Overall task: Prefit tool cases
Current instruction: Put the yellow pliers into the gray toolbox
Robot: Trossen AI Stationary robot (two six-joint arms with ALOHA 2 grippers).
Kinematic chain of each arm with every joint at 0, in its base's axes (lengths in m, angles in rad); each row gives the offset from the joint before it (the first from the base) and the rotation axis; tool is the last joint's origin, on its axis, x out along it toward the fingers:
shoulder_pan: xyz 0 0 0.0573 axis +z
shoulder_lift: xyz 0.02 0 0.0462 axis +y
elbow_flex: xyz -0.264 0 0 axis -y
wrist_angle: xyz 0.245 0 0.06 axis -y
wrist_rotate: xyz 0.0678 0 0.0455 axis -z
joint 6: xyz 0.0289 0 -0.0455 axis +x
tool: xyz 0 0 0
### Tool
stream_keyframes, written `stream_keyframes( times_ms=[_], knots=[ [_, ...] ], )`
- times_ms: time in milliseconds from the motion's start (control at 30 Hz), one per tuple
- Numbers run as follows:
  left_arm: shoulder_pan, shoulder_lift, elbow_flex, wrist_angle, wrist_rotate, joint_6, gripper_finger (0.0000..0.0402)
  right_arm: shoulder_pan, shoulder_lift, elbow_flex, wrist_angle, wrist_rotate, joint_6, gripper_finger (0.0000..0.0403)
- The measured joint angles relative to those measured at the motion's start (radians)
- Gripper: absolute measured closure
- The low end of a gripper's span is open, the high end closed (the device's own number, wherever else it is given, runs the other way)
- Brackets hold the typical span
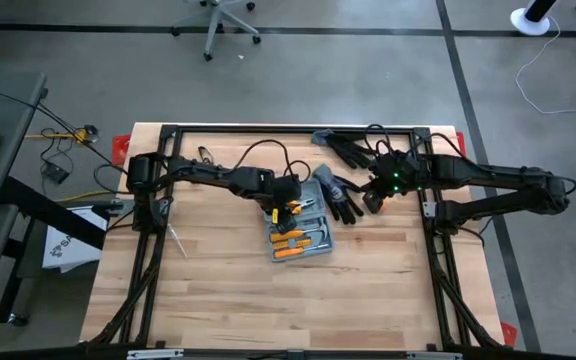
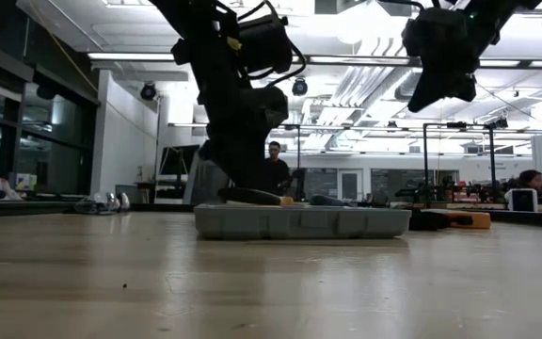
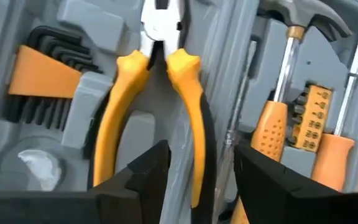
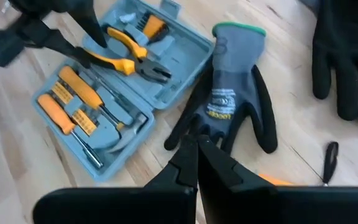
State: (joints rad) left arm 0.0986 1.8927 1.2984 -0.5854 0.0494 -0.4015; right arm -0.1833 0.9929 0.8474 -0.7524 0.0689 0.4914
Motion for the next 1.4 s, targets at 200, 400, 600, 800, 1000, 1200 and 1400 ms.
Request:
stream_keyframes(
  times_ms=[200, 400, 600, 800, 1000, 1200, 1400],
  knots=[
    [-0.001, -0.011, 0.0, -0.004, -0.013, -0.016, 0.0259, 0.0, 0.004, 0.0, 0.075, -0.027, 0.006, 0.0403],
    [-0.016, -0.008, 0.0, -0.013, -0.113, 0.029, 0.0279, 0.0, 0.047, 0.0, 0.094, -0.049, 0.006, 0.0403],
    [0.012, -0.008, -0.001, -0.035, -0.24, 0.072, 0.0286, 0.001, 0.111, 0.0, 0.145, -0.094, 0.001, 0.0403],
    [0.034, -0.04, -0.001, 0.017, -0.102, 0.068, 0.0287, 0.001, 0.232, 0.0, 0.308, -0.234, -0.019, 0.0403],
    [-0.013, -0.035, -0.001, 0.028, -0.076, 0.064, 0.0293, 0.001, 0.383, 0.0, 0.486, -0.328, -0.013, 0.0403],
    [-0.022, -0.033, -0.072, 0.116, -0.085, 0.039, 0.0334, 0.001, 0.477, 0.0, 0.598, -0.37, 0.032, 0.0403],
    [0.031, -0.035, -0.152, 0.183, -0.057, -0.016, 0.0363, 0.001, 0.504, 0.0, 0.639, -0.42, 0.035, 0.0403]
  ],
)
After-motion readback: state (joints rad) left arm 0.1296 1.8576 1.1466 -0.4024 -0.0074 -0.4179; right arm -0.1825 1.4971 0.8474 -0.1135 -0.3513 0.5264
